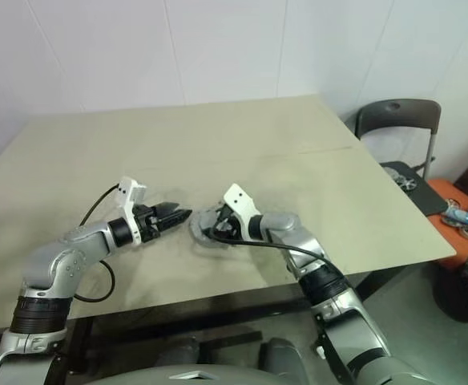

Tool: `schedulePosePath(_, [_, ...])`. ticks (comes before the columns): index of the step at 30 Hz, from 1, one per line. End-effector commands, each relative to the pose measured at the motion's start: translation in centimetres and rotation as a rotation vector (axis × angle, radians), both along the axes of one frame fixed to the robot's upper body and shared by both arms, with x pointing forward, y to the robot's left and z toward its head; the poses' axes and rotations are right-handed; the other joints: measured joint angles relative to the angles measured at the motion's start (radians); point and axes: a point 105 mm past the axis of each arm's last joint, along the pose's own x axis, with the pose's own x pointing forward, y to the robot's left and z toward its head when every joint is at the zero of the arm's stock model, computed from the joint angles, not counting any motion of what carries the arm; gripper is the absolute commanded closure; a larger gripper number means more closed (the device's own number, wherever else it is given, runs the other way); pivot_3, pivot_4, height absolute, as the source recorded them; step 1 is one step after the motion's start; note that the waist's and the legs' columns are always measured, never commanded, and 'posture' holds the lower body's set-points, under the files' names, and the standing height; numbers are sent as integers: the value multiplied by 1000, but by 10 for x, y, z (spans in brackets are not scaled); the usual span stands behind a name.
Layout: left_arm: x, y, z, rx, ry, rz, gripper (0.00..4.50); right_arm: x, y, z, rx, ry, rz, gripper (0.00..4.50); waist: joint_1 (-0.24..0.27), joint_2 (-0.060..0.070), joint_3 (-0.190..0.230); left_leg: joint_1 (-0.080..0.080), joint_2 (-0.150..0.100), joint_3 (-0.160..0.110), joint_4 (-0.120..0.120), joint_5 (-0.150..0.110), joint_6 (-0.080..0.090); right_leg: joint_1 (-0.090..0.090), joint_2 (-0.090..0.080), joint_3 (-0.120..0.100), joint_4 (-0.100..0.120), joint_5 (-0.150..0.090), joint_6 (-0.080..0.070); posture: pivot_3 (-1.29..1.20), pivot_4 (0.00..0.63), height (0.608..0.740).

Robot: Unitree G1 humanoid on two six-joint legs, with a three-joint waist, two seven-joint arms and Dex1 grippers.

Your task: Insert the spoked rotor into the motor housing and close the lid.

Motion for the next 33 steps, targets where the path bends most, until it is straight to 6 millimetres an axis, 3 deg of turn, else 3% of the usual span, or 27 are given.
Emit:
schedulePosePath(1, [2, -1, 14, -2, -59, -1, 1430, -10, -26, -35, -112, 139, -21, 1475, 4, 1, -1, 0, 1, 1, -3, 0, 0, 2, 0, 0, -2, 1, 0, 0, 0, 740])
schedulePosePath(5, [2, -1, 13, -3, -58, -1, 1430, -9, -35, -38, -122, 170, -27, 1475, 25, 1, -3, 3, 6, 24, -13, 0, 0, -10, -3, 3, -1, -1, -1, 0, 0, 740])
schedulePosePath(11, [6, 0, 16, -4, -62, -2, 1430, 0, -38, -43, -140, 127, -92, 1475, 23, 0, -3, 3, 5, 23, -10, 0, 0, -8, -1, 2, -3, -2, -2, 0, 0, 740])
schedulePosePath(15, [7, 1, 15, -3, -63, -1, 1430, 6, -28, -35, -86, 104, -129, 1475, 16, -2, -5, 4, 6, 23, -9, 0, 0, -7, -2, 1, -3, 0, -2, 0, 0, 740])
schedulePosePath(19, [6, 0, 14, 0, -62, -2, 1430, 8, -28, -39, -98, 76, -168, 1475, 21, -1, -6, -6, 18, 22, -18, 0, 0, -1, 5, -1, -10, 12, -9, 0, 0, 740])
schedulePosePath(20, [6, -1, 14, 0, -63, -3, 1430, 7, -29, -41, -99, 75, -164, 1475, 29, -14, -8, -8, 21, 29, -22, 0, 0, -2, 5, 4, 12, 8, -13, 0, 0, 740])
schedulePosePath(21, [5, -2, 15, -1, -63, -5, 1430, 5, -28, -41, -97, 76, -158, 1475, 30, -32, -8, 4, 24, 53, -30, 0, 0, -2, -4, 7, 66, -30, -21, 0, 0, 740])
schedulePosePath(22, [5, -2, 15, 0, -63, -5, 1430, 3, -29, -43, -107, 69, -144, 1475, 32, -40, -2, 24, 23, 74, -34, 1, -1, 7, -2, 26, 88, -88, -23, 0, 0, 740])
schedulePosePath(23, [5, -3, 15, 0, -62, -6, 1430, 2, -31, -45, -121, 58, -135, 1475, 38, -31, -1, 33, 18, 76, -29, 1, -2, 4, -2, 32, 95, -95, -27, 0, 0, 740])
schedulePosePath(24, [5, -3, 14, -1, -62, -6, 1430, 1, -32, -47, -131, 50, -132, 1475, 41, -12, -2, 41, 9, 42, 13, -14, -24, 1, -4, 22, 93, -97, -29, 0, 0, 740])
schedulePosePath(25, [5, -3, 14, 0, -61, -6, 1430, 2, -33, -47, -131, 44, -135, 1475, 37, -14, 4, 61, 1, 7, 40, -42, -46, 1, -5, 7, 91, -97, -29, 0, 0, 740])
schedulePosePath(26, [5, -3, 14, 0, -60, -6, 1430, 2, -33, -47, -129, 41, -139, 1475, 27, -10, 5, 76, -18, -21, 44, -70, -41, 5, -11, 0, 84, -96, -27, 0, 0, 740])
schedulePosePath(27, [5, -3, 14, 1, -59, -6, 1430, 4, -33, -44, -113, 37, -147, 1475, 22, -8, 6, 82, -29, -38, 25, -72, -39, 14, -9, 0, 71, -92, -21, 0, 0, 740])
schedulePosePath(30, [6, -3, 13, 2, -58, -5, 1430, 8, -30, -37, -82, 33, -157, 1475, 19, -16, 5, 87, -29, -42, 24, -76, -32, 26, -1, 1, 56, -83, -6, 0, 0, 740])
schedulePosePath(33, [7, -2, 14, 2, -59, -6, 1430, 11, -25, -30, -60, 30, -159, 1475, 17, -21, 4, 84, -33, -42, 24, -77, -25, 26, -2, 5, 51, -69, -7, 0, 0, 740])
